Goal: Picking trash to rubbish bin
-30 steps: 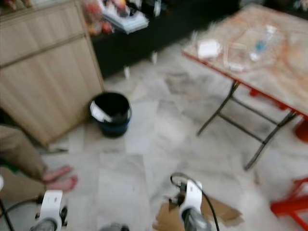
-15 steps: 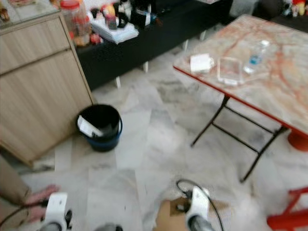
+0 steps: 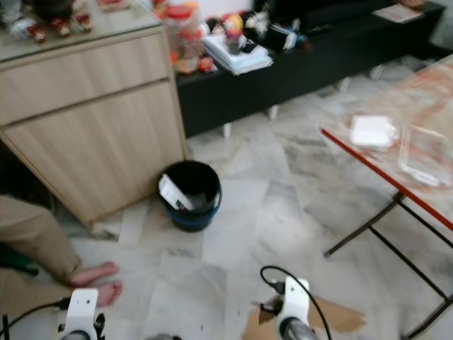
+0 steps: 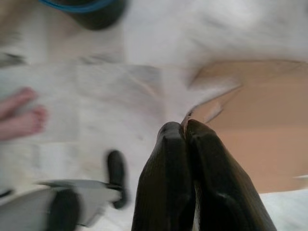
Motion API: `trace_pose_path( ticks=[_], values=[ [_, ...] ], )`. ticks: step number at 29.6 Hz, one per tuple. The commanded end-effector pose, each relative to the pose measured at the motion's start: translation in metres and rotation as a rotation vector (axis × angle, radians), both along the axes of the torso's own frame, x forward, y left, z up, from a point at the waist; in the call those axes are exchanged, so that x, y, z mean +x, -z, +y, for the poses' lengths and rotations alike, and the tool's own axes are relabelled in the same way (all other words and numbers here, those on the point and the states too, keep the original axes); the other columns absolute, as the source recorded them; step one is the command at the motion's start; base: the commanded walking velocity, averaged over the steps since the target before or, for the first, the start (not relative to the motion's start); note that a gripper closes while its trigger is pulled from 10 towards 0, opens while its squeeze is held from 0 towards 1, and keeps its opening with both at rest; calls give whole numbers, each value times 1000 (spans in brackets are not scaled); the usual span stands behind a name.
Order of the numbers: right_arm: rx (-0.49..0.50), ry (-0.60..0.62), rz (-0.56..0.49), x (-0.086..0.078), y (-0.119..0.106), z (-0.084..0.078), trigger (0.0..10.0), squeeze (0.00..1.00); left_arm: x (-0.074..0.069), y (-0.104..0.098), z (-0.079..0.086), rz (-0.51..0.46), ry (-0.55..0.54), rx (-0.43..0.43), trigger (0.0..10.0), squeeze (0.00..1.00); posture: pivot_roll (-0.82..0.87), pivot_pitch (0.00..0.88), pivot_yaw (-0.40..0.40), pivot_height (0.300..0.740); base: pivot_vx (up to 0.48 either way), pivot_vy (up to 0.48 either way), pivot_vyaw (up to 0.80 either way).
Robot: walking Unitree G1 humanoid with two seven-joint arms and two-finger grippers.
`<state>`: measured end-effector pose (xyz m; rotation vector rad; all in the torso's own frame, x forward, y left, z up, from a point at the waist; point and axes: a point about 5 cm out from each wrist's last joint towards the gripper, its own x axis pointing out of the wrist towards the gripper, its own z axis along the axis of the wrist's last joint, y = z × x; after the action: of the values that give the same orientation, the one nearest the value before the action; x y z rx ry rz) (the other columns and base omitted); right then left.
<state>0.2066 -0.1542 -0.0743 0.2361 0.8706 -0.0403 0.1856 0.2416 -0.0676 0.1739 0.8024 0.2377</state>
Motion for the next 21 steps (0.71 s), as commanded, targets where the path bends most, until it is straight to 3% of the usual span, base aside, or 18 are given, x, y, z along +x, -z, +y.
trace_pose_path(
  ticks=[1,6,18,21],
  values=[
    [-28,0,27,-8,4,-10,10000,0,-1,2,-5,18,19,-2,10000,0,120,148,-7,740,386,0,556],
    [-27,-5,28,-6,3,-9,10000,0,0,2,-5,15,16,0,10000,0,126,143,-10,740,384,0,655],
    [-32,-11,14,-4,2,-11,10000,0,-2,2,-3,14,3,0,10000,0,129,176,-18,740,385,0,0],
    [-37,-20,12,-4,2,-11,10000,0,-2,2,-3,13,1,0,10000,0,133,184,-18,740,382,0,563]
  ],
)
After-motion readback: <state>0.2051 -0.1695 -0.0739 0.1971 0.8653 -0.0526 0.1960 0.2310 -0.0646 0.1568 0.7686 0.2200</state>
